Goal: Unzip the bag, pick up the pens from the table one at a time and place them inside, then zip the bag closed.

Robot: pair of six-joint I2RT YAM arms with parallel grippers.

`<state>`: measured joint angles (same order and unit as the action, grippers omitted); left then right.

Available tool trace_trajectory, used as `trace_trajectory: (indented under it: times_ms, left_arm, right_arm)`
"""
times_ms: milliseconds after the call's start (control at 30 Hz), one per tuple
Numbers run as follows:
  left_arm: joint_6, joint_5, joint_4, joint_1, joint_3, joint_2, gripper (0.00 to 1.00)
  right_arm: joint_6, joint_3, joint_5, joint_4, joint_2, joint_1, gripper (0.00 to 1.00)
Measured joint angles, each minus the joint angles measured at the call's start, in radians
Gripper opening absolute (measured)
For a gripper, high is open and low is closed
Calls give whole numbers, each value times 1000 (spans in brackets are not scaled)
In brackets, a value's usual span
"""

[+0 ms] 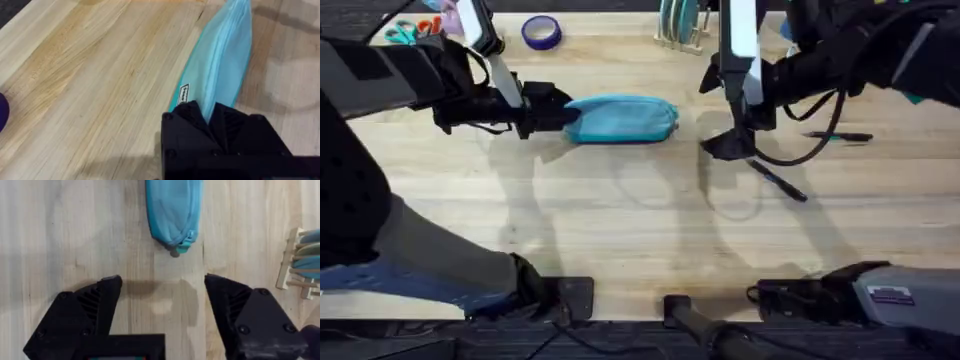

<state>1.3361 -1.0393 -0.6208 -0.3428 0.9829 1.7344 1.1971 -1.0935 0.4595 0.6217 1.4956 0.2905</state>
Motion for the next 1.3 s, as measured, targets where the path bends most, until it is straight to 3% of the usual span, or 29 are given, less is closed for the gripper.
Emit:
trace_trajectory:
  times_ms: [467, 1067, 1300]
  left_arm:
    - [0, 0, 0, 0, 0, 0, 43]
    - [0, 0, 0, 0, 0, 0, 43]
    - [0, 0, 0, 0, 0, 0, 43]
  right_arm:
    - [16, 0, 42, -38, 12, 0, 996]
    - [-83, 0, 176, -271, 267, 0, 950]
    - [-113, 0, 189, -312, 296, 0, 839]
